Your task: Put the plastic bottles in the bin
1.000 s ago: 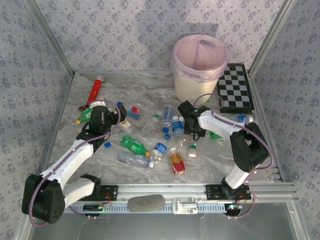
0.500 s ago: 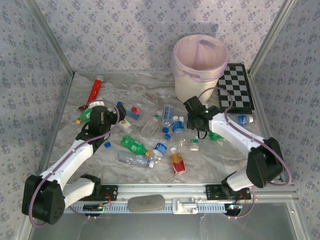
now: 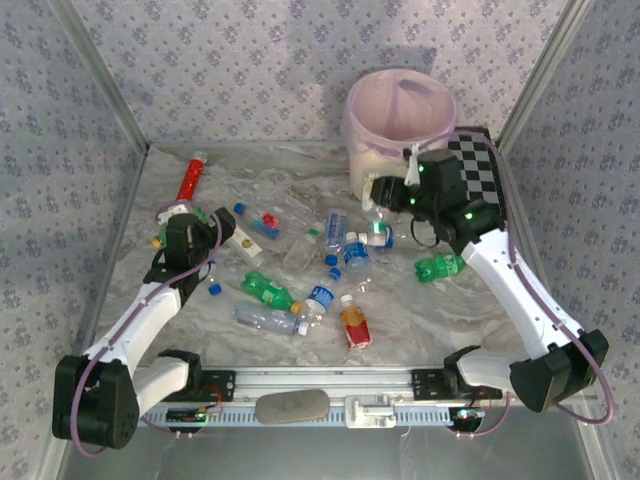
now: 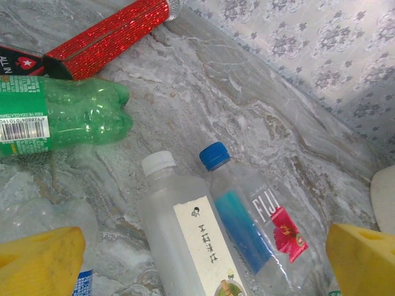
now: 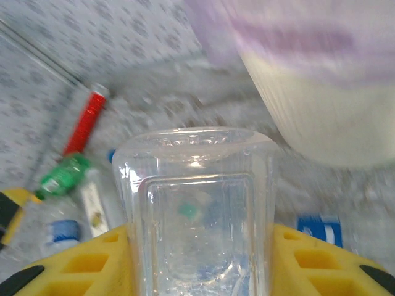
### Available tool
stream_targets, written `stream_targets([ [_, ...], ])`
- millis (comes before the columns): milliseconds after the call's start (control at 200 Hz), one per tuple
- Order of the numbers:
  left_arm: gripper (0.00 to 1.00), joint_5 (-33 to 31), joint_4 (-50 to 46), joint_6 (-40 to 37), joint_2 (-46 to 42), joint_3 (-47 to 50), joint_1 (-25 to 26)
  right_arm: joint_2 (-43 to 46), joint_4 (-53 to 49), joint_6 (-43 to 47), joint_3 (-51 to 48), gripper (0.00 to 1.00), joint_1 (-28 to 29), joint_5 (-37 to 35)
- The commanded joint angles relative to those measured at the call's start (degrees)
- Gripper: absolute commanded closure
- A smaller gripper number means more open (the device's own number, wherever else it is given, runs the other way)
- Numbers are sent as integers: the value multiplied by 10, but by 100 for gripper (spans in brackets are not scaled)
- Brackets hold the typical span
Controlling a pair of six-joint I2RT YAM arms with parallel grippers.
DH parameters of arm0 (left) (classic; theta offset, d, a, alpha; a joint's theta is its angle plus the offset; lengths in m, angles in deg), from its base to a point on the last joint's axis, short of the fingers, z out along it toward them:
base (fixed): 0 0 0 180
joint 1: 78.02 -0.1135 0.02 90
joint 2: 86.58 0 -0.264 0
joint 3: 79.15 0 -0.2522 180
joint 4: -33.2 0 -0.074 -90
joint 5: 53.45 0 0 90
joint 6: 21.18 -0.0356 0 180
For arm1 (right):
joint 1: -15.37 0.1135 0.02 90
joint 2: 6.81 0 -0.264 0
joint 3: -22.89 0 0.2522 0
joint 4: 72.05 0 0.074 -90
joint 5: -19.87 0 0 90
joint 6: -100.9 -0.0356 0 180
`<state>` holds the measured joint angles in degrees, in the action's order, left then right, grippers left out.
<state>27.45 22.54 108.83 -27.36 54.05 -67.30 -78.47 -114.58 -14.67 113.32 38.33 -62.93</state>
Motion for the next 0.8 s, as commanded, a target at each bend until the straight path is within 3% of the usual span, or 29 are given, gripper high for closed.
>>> stream_targets([
  [0,0,12,5,7,-25,9,-11,-23,55,27,72,57,-25,50],
  [460,0,13,-30,5,-89,34,-19,-198,177,-21,289,58,-157,17],
  [795,0,14,-59,-9,-139,38,-37,-352,131,10,425,57,-164,-46],
])
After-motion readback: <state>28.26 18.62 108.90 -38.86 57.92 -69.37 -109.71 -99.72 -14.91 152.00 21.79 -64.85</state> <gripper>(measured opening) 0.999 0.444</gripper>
